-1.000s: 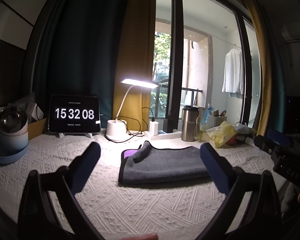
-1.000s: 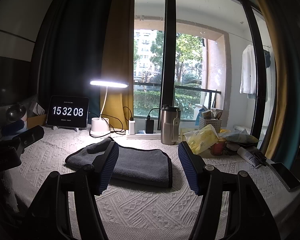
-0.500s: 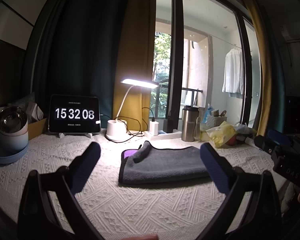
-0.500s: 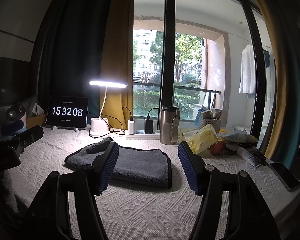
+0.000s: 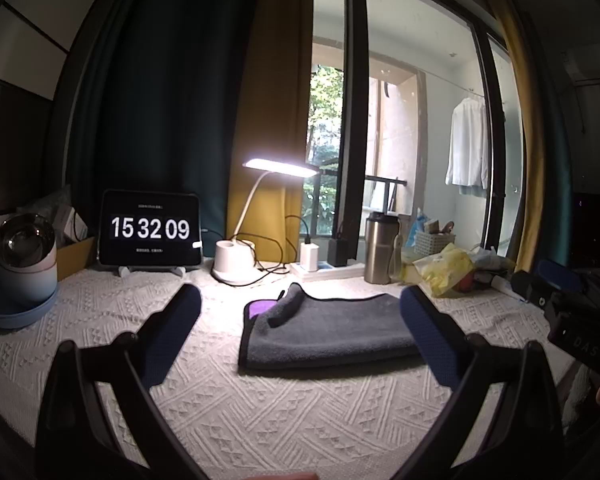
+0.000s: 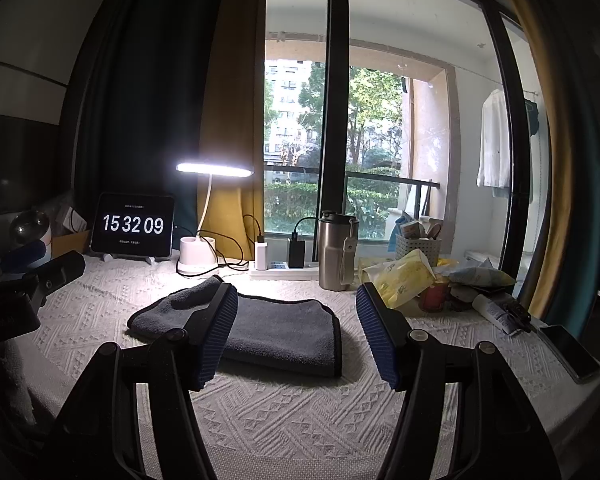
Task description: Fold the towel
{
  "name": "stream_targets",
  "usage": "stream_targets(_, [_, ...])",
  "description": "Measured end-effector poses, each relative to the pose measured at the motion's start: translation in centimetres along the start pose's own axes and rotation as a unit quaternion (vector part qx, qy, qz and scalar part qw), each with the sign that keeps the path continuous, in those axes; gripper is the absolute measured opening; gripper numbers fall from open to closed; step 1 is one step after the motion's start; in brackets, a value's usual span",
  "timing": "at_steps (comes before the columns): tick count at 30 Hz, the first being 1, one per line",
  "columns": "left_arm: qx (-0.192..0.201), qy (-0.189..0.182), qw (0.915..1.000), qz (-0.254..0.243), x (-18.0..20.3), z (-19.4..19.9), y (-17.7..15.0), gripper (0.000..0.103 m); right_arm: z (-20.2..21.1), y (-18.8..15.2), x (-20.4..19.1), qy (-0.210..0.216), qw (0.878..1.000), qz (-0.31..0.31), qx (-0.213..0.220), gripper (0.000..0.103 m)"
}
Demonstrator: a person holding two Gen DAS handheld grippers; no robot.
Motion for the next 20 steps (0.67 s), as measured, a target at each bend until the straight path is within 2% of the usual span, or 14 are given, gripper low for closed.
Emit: stream_targets(20, [0.002, 0.000, 1.0000, 0.008, -0.47, -0.12, 0.20, 0.101, -0.07, 0.28, 0.24, -0.001, 1.000, 0.002, 0.001, 0.065])
Point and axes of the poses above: each gripper's, at about its wrist camera, not at the fingertips, and z roughly against the way its jaws point, x to its right, y to its top, the point moved 3 cm from there along -z, roughly the way its jaws point, and after that the axes turned 13 degrees about x, right-handed, at the moved point
